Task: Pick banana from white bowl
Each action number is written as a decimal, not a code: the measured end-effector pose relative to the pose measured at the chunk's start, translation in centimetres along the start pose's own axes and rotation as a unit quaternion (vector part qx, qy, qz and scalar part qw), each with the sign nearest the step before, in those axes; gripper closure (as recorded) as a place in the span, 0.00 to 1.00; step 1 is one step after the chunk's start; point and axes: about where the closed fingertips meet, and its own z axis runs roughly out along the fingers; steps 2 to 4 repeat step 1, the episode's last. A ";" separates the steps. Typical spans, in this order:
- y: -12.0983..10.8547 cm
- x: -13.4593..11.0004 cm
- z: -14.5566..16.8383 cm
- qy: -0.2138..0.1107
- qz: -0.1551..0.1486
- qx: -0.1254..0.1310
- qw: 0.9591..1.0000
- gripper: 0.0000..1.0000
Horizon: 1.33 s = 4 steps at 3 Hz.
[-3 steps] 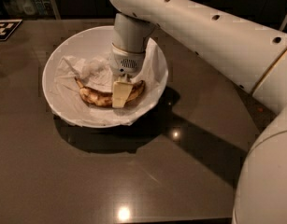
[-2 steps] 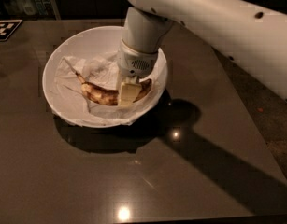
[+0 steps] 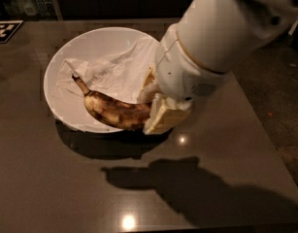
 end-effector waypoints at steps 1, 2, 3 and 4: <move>2.8 -1.4 -3.8 0.011 -0.021 0.042 0.999 1.00; 2.8 -1.4 -3.8 0.011 -0.021 0.042 0.999 1.00; 2.8 -1.4 -3.8 0.011 -0.021 0.042 0.999 1.00; 2.8 -1.4 -3.8 0.011 -0.021 0.042 0.999 1.00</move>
Offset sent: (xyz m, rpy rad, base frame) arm 0.0000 0.0000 0.0000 0.0000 0.0000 0.0000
